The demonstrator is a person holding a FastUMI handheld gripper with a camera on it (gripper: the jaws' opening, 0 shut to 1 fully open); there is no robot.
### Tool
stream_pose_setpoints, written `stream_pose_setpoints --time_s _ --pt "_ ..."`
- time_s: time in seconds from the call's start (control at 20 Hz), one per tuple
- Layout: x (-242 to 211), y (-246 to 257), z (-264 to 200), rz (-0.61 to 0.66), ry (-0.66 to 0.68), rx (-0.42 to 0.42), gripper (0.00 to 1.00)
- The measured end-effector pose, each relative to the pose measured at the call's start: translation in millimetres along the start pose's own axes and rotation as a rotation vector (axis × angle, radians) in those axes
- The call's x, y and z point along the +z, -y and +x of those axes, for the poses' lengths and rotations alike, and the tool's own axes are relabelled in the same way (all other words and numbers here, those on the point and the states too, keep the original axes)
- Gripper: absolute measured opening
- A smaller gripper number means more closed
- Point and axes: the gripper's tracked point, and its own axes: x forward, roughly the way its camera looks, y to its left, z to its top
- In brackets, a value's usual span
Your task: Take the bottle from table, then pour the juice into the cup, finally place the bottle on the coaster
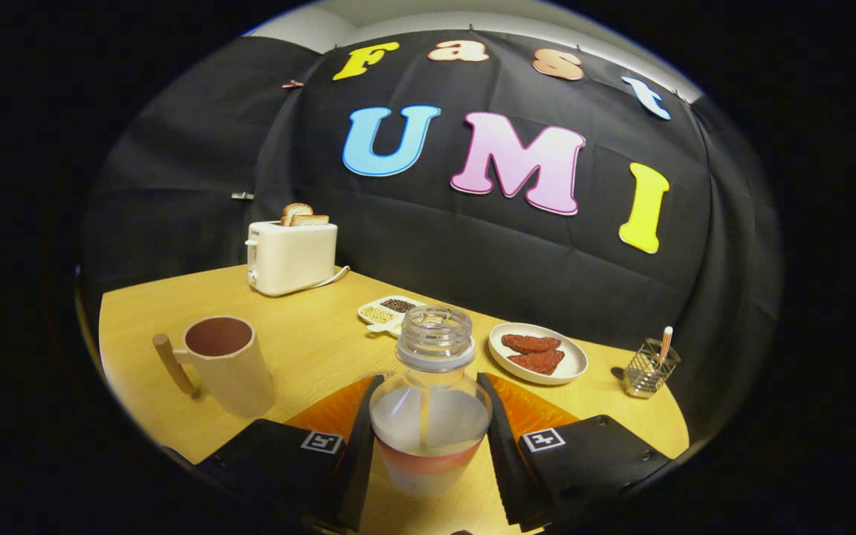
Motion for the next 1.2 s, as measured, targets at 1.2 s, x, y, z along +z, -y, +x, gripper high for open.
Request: stream_pose_setpoints --time_s 1.2 --pt "78 -79 29 -0.884 -0.002 -0.036 0.71"
